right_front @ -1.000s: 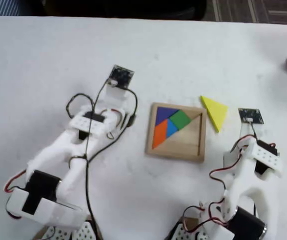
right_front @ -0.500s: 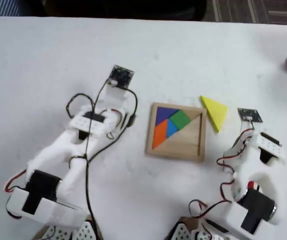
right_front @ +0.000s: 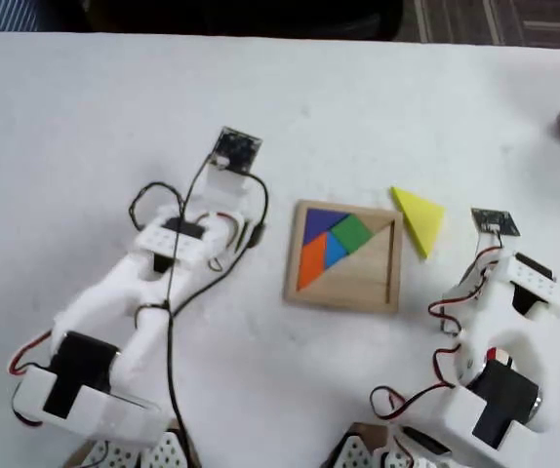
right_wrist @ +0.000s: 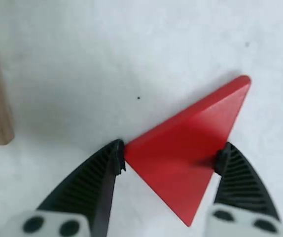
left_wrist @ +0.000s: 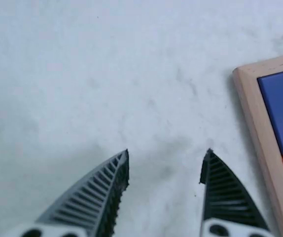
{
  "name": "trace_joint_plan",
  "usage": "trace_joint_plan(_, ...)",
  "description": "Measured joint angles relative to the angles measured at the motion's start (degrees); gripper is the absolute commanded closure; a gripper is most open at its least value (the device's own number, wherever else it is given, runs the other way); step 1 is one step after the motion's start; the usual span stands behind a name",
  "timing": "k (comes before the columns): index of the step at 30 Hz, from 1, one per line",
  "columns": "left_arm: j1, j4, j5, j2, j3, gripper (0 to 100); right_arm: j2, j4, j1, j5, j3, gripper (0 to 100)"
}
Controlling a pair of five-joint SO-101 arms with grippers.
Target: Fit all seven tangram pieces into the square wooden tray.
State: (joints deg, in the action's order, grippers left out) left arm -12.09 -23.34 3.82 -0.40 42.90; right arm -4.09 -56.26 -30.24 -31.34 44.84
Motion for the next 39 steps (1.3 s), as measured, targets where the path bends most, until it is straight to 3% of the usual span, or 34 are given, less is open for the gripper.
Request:
trace_joint_plan(5,0.0,0.0,0.0,0.0,0.0,76,0.1,0.0,0.0,-0.1,-0.2,78.9)
trace_joint_plan(11,0.0,0.0,0.0,0.0,0.0,76,0.1,0.7,-0.1,-0.3,-0.3,92.5)
trace_joint_plan(24,0.0,0.0,0.0,0.0,0.0,76,-0.3,1.3,-0.2,-0.3,-0.7,91.4)
trace_joint_plan(39,0.0,0.0,0.0,0.0,0.0,76,-13.1,-2.1,-1.8,-0.3,-1.1,91.4)
